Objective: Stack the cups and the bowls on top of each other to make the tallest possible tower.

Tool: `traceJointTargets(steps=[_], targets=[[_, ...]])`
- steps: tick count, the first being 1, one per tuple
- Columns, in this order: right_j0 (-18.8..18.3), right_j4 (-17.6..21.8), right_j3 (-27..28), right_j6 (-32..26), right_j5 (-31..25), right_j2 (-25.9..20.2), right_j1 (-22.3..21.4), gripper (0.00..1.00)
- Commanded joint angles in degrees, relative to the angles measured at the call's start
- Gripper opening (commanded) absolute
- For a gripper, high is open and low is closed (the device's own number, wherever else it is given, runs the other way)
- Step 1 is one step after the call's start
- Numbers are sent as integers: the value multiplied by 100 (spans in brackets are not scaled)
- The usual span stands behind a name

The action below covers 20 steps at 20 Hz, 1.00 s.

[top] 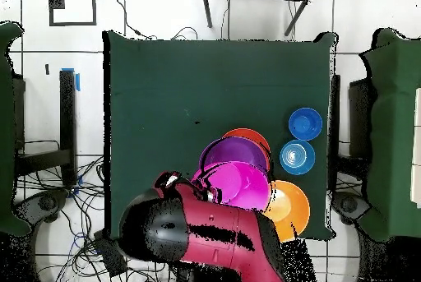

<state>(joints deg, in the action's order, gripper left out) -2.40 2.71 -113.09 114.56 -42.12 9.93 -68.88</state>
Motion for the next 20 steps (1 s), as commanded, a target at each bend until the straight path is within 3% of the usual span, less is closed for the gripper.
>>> traceJointTargets(steps=[1, 9, 20], targets=[[-10, 556, -144, -254, 128, -224, -178, 0], [198, 654, 275, 193, -431, -232, -25, 0], [204, 882, 712, 320, -202, -343, 551, 0]])
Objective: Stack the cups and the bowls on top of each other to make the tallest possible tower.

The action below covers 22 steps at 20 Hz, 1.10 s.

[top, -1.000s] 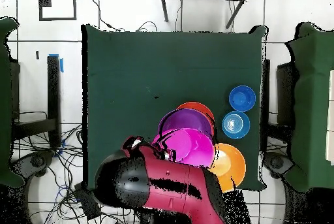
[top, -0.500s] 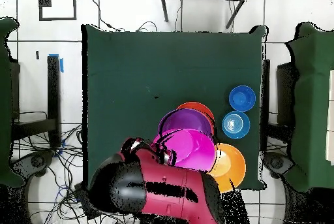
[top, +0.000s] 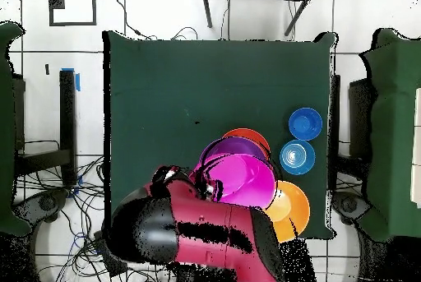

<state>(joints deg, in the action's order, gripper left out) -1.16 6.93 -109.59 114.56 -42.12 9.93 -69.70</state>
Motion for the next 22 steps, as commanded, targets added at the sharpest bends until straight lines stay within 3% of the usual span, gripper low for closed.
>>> traceJointTargets(steps=[1, 22], targets=[[86, 471, 388, 351, -157, -341, 689, 0], [108, 423, 975, 319, -186, -321, 1128, 0]])
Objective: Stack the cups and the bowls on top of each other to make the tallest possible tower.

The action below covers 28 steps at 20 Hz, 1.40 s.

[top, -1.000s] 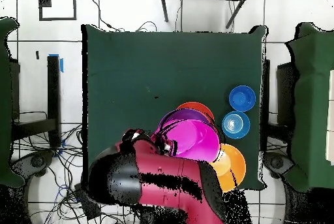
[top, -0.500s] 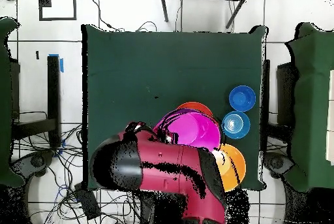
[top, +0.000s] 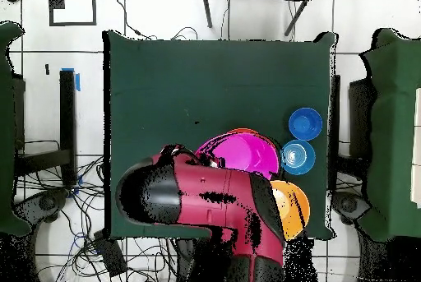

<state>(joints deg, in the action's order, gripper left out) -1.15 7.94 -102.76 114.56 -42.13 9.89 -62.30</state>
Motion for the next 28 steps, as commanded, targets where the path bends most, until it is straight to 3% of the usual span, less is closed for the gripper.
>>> traceJointTargets(steps=[1, 9, 21, 28], targets=[[121, 325, 310, 338, -168, -312, 411, 0], [247, 356, 394, 486, 113, -228, 639, 0], [390, 295, 650, 529, -56, -109, 810, 0], [538, 510, 875, 412, -432, 137, 880, 0]])
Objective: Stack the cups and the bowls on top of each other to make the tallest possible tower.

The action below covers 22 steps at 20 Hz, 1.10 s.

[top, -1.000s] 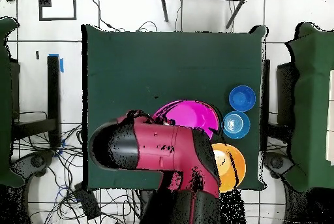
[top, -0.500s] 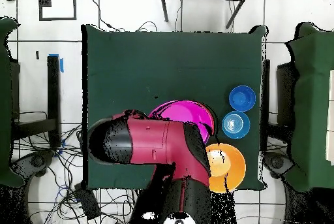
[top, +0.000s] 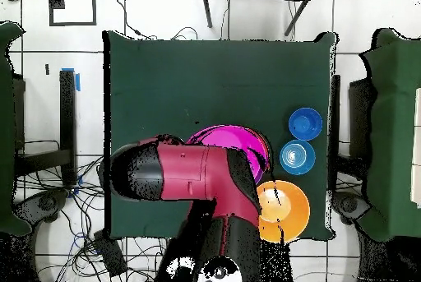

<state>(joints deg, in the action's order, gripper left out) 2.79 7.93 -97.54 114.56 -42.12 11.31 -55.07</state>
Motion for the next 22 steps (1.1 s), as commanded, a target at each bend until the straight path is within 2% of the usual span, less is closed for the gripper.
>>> traceJointTargets(steps=[1, 9, 22], targets=[[141, 494, 343, 377, -500, 18, 144, 0], [323, 681, 422, 322, -437, 326, 255, 0], [239, 608, 288, 15, -523, 287, 143, 0]])
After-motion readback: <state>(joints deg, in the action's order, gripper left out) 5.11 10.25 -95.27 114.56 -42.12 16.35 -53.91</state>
